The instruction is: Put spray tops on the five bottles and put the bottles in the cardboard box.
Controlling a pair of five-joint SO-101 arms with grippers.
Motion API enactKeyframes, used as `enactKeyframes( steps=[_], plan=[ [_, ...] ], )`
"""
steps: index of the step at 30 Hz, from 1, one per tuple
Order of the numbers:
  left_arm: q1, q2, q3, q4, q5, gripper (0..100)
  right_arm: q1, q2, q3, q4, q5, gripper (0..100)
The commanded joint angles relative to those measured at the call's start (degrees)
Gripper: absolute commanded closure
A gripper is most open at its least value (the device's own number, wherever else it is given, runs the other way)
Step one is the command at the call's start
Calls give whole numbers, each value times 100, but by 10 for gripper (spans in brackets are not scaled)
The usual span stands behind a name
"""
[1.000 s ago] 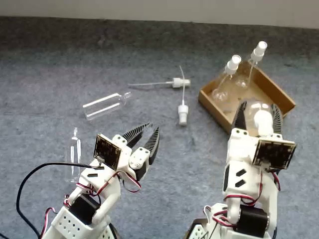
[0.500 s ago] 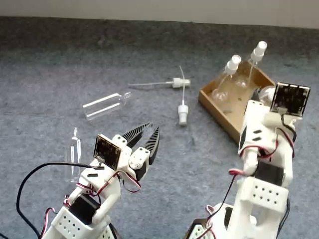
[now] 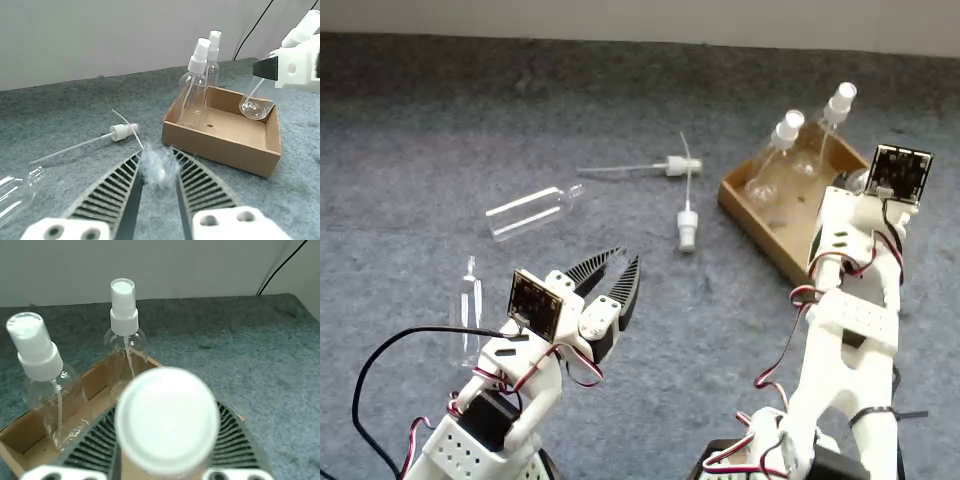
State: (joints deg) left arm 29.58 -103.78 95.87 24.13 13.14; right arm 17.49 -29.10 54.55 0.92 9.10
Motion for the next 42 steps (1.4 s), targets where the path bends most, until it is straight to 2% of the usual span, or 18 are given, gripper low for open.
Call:
enactKeyframes(
  steps=[1,18,31,42],
  plan=[
    [-75,-40,119,-141,-44,958,66,295,-725,-338,62,893],
    [-75,-40,119,-132,-44,958,57,2844,-2774,-338,18,893],
    [-75,-40,119,-132,-44,958,66,3758,-3442,-338,18,893],
    [-75,-40,119,-132,-44,958,84,3855,-3433,-330,18,890]
  ],
)
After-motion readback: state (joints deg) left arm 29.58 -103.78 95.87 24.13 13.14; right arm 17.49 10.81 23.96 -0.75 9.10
